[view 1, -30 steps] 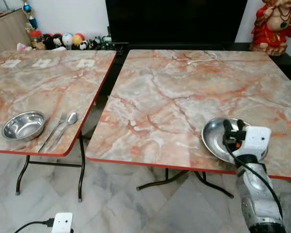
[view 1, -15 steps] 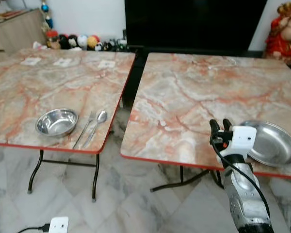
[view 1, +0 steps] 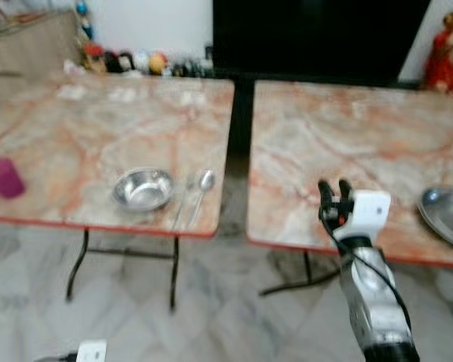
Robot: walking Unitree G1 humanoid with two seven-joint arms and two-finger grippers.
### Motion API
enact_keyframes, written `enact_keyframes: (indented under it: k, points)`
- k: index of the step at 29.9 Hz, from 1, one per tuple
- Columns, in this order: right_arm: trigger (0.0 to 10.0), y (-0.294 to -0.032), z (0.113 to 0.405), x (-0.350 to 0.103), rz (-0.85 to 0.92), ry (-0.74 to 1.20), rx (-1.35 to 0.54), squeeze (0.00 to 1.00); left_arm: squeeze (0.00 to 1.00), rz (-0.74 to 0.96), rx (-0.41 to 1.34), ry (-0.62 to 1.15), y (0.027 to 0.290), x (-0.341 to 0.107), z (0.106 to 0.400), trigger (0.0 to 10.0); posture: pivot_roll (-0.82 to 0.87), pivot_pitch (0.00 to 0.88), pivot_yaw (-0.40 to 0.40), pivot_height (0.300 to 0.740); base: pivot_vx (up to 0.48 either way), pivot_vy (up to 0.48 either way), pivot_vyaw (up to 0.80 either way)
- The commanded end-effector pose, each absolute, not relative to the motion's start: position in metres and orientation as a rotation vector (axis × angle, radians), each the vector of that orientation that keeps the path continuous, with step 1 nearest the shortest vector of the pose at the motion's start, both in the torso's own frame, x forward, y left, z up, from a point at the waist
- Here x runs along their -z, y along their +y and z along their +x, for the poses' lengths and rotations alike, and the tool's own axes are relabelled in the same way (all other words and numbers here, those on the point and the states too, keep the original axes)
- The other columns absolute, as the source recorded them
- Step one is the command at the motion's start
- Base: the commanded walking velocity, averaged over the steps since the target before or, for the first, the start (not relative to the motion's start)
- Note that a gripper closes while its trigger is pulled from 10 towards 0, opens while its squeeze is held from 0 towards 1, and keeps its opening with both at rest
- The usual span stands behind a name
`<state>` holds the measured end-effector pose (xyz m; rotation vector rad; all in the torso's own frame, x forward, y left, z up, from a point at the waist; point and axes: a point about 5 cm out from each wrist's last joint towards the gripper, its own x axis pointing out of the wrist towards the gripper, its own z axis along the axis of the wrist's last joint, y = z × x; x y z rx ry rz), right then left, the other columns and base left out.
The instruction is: Setting the table
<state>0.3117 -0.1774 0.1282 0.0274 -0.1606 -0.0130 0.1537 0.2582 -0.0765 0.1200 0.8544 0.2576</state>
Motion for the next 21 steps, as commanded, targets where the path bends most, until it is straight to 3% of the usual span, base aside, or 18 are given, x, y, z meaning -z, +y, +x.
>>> enact_keyframes:
  k: [1, 21]
  points:
    - [10.0, -0.1878, 0.3099, -0.1236, 0.021, -0.142, 0.051, 0.0, 0.0, 0.104, -0.264, 0.86, 0.2542, 0.0783, 0.1531, 10.0, -0.01, 0.0, -0.022, 0.74, 0.0, 0.48, 0.0]
    - [10.0, -0.178, 0.3146, -0.1255, 0.044, -0.149, 0.038, 0.0, 0.0, 0.095, -0.276, 0.841, 0.2533, 0.0767, 0.1567, 10.0, -0.01, 0.0, -0.027, 0.74, 0.0, 0.48, 0.0]
